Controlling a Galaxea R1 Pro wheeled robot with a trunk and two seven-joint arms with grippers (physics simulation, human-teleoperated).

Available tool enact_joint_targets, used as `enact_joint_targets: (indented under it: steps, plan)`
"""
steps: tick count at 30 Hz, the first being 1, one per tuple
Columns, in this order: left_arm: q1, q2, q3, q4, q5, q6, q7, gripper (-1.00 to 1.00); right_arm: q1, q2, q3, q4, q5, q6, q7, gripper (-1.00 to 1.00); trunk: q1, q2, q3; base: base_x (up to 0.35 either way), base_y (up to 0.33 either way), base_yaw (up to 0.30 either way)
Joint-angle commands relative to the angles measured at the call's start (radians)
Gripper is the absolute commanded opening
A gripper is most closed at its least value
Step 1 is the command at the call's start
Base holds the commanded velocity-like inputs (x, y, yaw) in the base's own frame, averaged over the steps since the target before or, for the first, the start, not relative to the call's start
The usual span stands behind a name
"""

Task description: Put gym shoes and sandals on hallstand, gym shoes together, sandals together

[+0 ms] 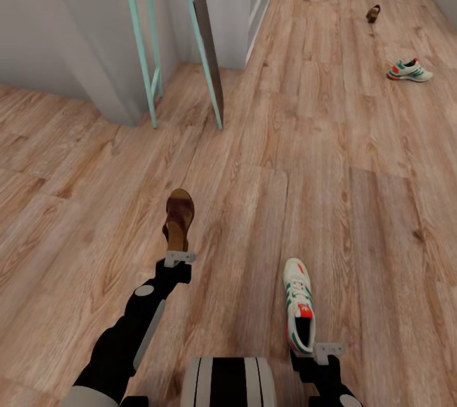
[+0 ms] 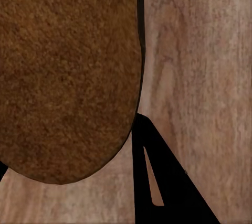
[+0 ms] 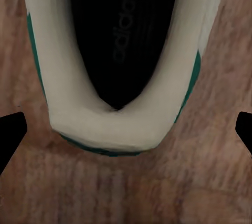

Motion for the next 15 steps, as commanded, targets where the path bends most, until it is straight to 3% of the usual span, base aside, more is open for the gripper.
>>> enact_joint_targets:
  steps: [1, 6, 15]
  plan:
    - [0.0, 0.0, 0.0, -0.001, 0.001, 0.005, 0.0, -1.0, 0.0, 0.0, 0.0, -0.001, 0.0, 0.003, -0.001, 1.0, 0.0, 0.0, -0.001, 0.225, 0.026, 0.0]
    - [0.0, 0.0, 0.0, -0.002, 0.0, 0.005, 0.0, -1.0, 0.0, 0.0, 0.0, -0.002, 0.0, 0.003, -0.001, 1.0, 0.0, 0.0, -0.001, 0.222, 0.034, 0.0]
    - [0.0, 0.0, 0.0, -0.002, 0.0, 0.005, 0.0, -1.0, 0.0, 0.0, -0.001, -0.003, -0.001, 0.003, -0.001, 1.0, 0.0, 0.0, -0.001, 0.04, 0.006, 0.0]
